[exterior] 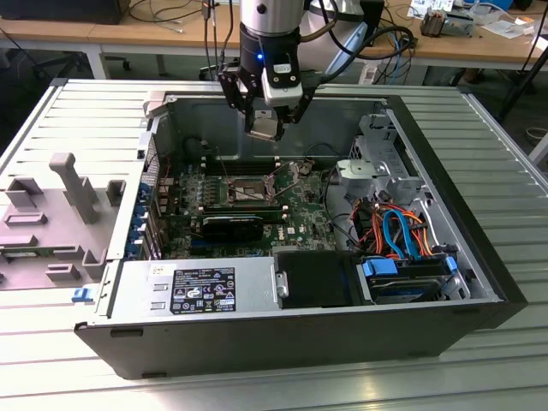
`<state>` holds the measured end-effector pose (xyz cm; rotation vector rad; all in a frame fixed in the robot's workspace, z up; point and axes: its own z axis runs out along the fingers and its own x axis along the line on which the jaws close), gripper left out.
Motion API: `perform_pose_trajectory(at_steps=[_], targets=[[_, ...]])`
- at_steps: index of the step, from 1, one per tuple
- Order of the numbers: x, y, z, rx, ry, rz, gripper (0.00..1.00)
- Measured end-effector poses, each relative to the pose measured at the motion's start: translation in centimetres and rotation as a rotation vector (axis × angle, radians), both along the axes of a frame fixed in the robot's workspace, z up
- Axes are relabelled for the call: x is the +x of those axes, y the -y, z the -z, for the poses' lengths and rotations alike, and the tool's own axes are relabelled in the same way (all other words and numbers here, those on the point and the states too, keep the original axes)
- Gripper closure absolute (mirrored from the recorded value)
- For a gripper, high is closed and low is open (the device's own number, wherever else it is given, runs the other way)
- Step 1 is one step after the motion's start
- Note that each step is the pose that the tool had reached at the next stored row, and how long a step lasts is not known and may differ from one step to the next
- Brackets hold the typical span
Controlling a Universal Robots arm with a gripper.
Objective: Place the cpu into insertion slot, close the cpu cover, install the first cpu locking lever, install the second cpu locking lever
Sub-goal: 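Place the cpu into insertion slot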
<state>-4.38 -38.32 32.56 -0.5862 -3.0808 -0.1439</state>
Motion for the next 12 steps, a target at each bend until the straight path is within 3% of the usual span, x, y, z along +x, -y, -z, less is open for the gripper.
perform_pose_trajectory(at_steps=[12], targets=[[0.00, 0.00, 0.01, 0.0000, 0.0000, 0.013, 0.45]])
